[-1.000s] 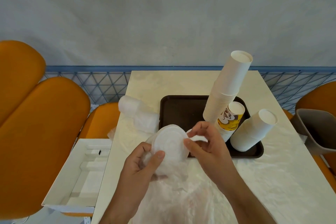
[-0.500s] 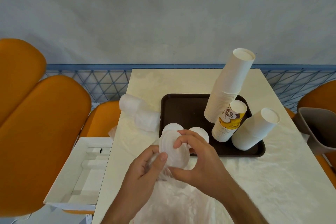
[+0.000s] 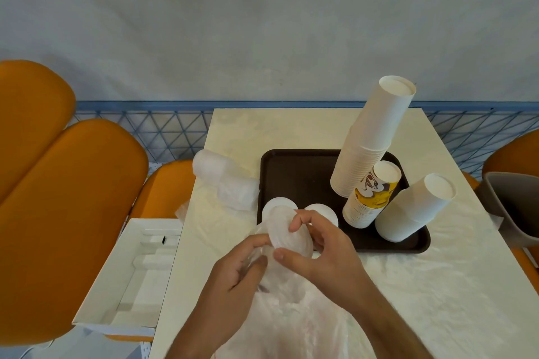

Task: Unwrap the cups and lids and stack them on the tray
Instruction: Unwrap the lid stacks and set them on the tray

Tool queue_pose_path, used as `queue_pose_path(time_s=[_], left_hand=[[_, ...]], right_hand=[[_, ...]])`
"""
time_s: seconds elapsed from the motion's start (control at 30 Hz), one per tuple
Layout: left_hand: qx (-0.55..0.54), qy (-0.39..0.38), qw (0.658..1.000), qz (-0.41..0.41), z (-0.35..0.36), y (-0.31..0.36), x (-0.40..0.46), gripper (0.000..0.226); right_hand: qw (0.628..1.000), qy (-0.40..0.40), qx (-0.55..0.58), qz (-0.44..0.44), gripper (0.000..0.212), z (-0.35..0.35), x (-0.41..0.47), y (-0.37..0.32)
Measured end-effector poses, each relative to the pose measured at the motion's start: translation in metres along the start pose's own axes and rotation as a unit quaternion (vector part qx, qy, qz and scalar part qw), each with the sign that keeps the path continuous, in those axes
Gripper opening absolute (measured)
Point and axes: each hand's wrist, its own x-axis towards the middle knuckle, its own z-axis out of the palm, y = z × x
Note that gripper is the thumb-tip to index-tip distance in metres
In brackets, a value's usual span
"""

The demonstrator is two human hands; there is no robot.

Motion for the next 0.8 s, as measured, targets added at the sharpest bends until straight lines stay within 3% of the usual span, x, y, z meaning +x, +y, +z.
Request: queue_pose_path(time_s=[0.1,0.23,0.43,0.8], left_hand=[[-0.016,0.049,0.999,0.004,-0.002,-0.004,0.002,0.032],[-0.025,0.127,0.992,0.008,-0.006,-0.014,0.006,0.032],[-0.002,0.174,0.985,0.000,-0.013,-0.024,0.007,0.048],[0.022,0.193,0.981,-0.007,-0.019,-0.029,0.005,0.043]], right_hand=[[0.997,0.069,0.033,0.014,0.037,-0.014,0.012,0.005],[0.973,0.151,-0.168,0.047,0.043,-0.035,0.049,0.041],[0.939,0.068,-0.326,0.089,0.053,-0.037,0.081,0.096],[0.921,0.030,-0.378,0.089,0.054,-0.031,0.093,0.125]])
